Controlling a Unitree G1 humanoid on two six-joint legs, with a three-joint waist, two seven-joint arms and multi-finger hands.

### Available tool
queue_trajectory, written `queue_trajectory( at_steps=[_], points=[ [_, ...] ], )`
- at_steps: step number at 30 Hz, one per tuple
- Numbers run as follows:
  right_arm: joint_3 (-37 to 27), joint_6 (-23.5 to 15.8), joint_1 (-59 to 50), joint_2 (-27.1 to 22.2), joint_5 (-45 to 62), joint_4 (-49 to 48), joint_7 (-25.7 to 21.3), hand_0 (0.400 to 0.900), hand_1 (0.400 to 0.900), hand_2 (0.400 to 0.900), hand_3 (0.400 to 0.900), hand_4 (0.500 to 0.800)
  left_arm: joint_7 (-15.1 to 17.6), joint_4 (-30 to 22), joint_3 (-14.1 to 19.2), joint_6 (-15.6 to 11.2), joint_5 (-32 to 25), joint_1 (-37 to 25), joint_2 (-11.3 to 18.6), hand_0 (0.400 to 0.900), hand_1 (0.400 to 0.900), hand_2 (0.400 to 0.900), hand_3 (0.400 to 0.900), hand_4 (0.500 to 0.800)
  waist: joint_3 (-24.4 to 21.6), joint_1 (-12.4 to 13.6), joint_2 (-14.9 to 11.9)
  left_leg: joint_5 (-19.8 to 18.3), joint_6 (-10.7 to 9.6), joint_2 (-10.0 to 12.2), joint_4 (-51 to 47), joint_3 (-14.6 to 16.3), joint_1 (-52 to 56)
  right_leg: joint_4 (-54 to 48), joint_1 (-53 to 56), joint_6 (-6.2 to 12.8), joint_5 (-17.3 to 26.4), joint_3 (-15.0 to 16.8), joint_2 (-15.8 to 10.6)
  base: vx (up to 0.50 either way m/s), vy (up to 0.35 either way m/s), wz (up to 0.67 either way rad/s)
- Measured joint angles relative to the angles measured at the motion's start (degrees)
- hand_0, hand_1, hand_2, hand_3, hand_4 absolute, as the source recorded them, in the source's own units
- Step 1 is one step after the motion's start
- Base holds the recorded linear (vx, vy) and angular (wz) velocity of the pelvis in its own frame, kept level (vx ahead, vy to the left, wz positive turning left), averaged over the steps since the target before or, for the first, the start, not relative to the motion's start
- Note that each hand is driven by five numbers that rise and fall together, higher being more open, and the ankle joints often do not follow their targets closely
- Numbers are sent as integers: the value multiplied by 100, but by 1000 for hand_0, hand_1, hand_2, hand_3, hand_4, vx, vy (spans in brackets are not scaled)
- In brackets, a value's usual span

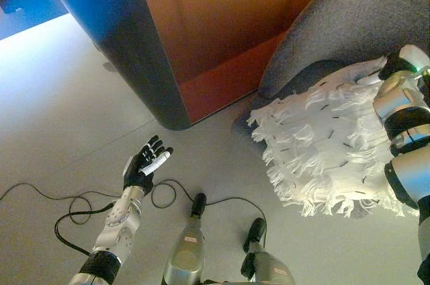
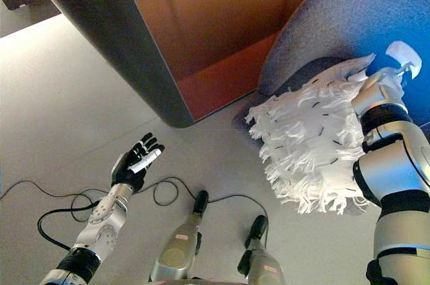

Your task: Pick up the pillow and put it on the sofa.

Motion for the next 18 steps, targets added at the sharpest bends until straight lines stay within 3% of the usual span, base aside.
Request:
queue_trajectory(
  at_steps=[18],
  points=[
    [-17, -40, -193, -295, -22, 1, -145, 900, 900, 900, 900, 800, -46, -27, 0, 1, 3, 22, 6, 900, 900, 900, 900, 800, 3, 1, -25, 1, -1, 3, -1, 2, 202, 2, 208, 1, 0, 1, 0, 21, -3, 0]
  ],
)
